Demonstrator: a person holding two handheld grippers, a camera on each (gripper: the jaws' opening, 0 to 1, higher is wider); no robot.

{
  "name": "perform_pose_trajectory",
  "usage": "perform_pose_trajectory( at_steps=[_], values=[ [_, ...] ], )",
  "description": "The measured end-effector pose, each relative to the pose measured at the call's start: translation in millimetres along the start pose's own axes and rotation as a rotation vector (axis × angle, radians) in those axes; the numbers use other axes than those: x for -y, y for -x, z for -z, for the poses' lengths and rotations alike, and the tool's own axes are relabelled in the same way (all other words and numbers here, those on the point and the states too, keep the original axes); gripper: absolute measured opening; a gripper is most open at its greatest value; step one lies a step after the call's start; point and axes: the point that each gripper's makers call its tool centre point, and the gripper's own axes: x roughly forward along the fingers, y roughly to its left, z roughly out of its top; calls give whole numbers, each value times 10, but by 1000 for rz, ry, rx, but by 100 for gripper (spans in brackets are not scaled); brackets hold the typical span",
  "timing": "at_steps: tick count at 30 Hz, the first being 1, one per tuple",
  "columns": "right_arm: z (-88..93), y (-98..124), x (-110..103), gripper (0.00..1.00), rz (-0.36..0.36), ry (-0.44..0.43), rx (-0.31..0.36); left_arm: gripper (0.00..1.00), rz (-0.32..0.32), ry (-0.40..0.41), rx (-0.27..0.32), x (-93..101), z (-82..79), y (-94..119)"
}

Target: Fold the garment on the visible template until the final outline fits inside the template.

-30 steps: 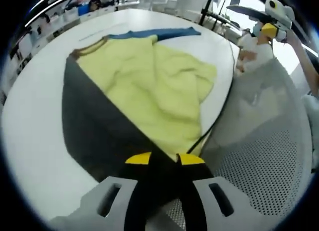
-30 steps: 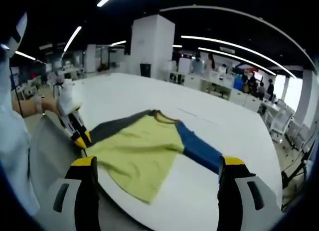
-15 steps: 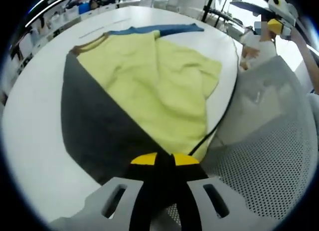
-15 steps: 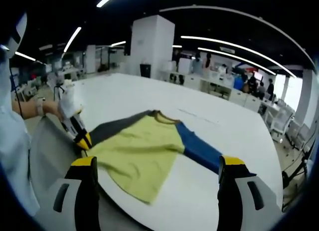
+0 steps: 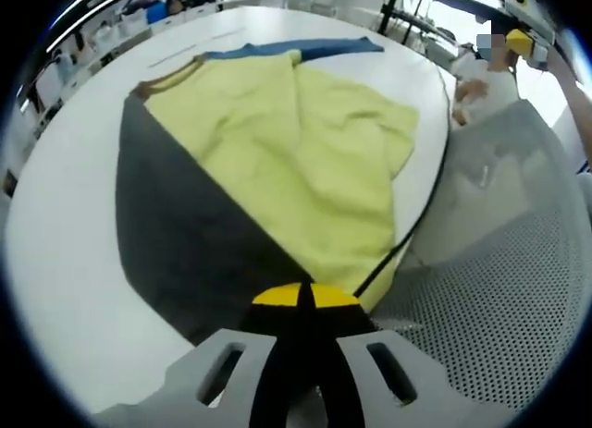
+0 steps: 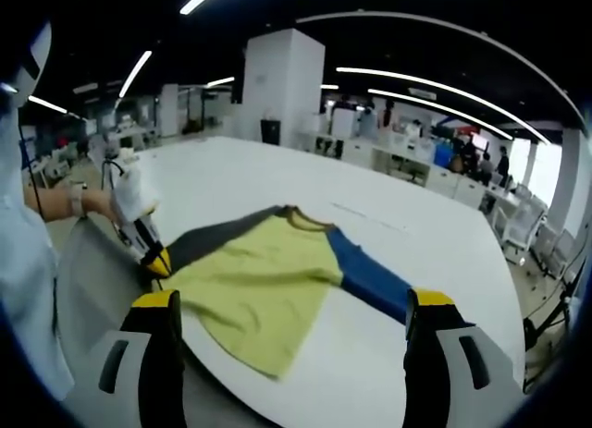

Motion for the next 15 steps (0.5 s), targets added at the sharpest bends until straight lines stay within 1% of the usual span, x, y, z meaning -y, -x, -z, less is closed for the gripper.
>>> perform_pose_trajectory(
  at_steps=[5,8,10,12,13,15],
  values=[
    [-27,8,11,100,4,3,6,0,-10,21,13,-27,-5,56],
    [-33,9,3,100,2,4,6,0,-28,34,33,-76,-4,126],
    [-36,5,-2,100,0,3,8,0,-23,39,42,-71,-5,155],
    [-39,-5,-10,100,-2,3,9,0,-33,41,55,-93,-14,189],
    [-38,-12,-16,100,-4,2,7,0,-46,52,60,-126,-12,215],
    [-40,-19,-22,100,-8,3,8,0,-49,66,76,-148,-26,244]
  ],
)
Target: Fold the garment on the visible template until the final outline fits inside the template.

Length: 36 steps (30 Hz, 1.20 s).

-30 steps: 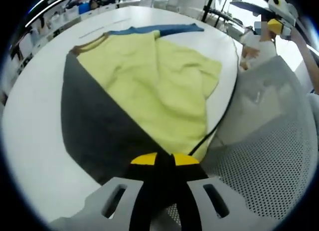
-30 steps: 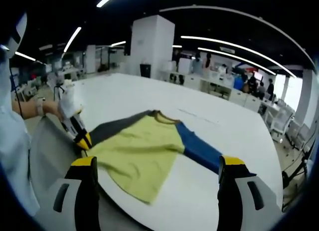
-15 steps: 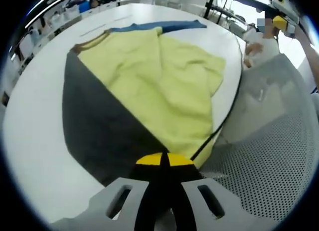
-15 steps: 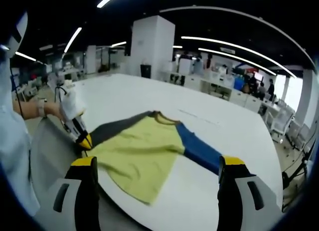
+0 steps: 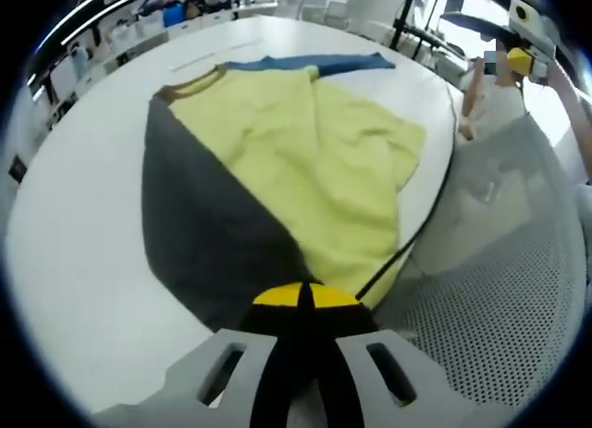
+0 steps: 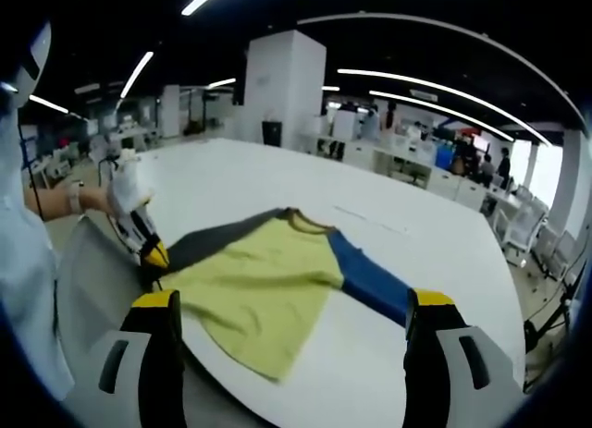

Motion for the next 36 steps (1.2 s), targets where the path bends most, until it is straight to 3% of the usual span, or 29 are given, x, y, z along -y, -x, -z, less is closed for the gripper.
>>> perform_pose_trajectory(
  at_steps=[10,23,36],
  values=[
    [-16,-19,-31,100,-14,7,0,0,-62,1,62,-140,-89,179],
    [-32,-13,-68,100,-12,5,5,0,-261,39,215,-689,-220,603],
    [-62,-5,-95,100,-14,22,4,0,-371,95,229,-1152,-66,845]
  ],
)
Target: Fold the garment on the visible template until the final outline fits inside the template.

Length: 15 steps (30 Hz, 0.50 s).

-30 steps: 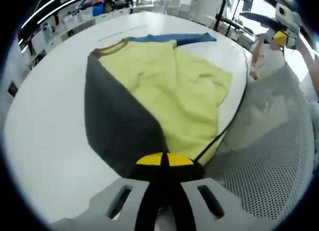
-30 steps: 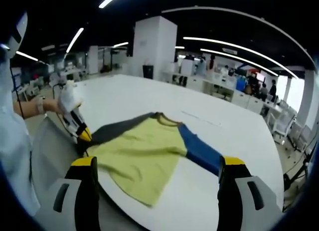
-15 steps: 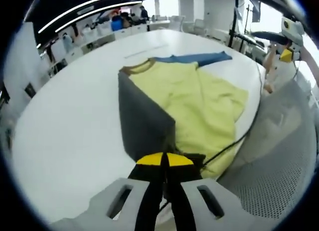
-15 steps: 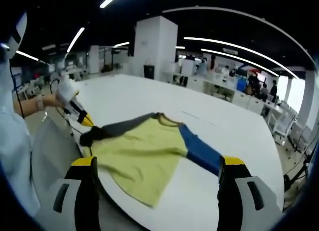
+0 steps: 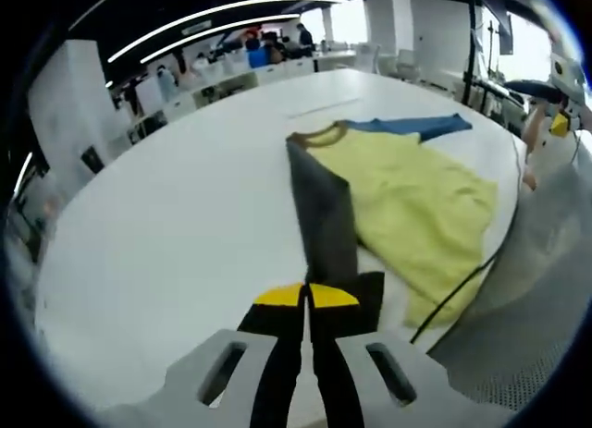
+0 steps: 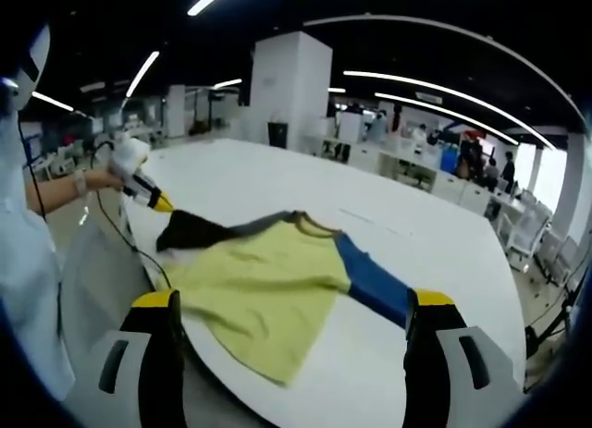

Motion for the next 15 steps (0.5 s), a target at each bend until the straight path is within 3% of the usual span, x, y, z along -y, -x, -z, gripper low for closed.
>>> perform_pose_trajectory(
  at_steps=[15],
  values=[
    [-16,9,-9,100,9,-7,-12,0,-74,86,-1,-479,112,-2]
  ],
)
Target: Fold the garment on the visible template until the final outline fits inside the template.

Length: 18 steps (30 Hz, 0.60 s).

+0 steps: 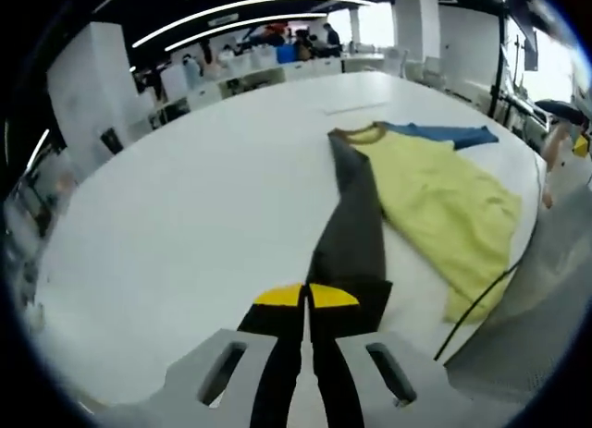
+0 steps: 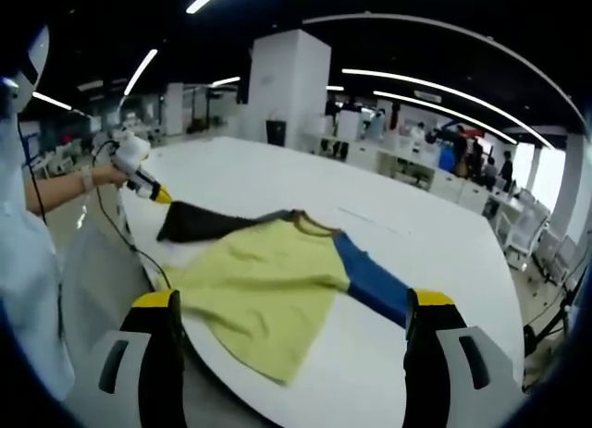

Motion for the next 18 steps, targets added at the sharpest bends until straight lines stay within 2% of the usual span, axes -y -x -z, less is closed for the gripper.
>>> perform_pose_trajectory(
  at_steps=[4,18],
  values=[
    [-19,-2,9,100,1,3,-2,0,-19,12,-7,-128,22,-17],
    [-74,8,21,100,16,4,-11,0,-38,45,-34,-383,119,-113]
  ],
)
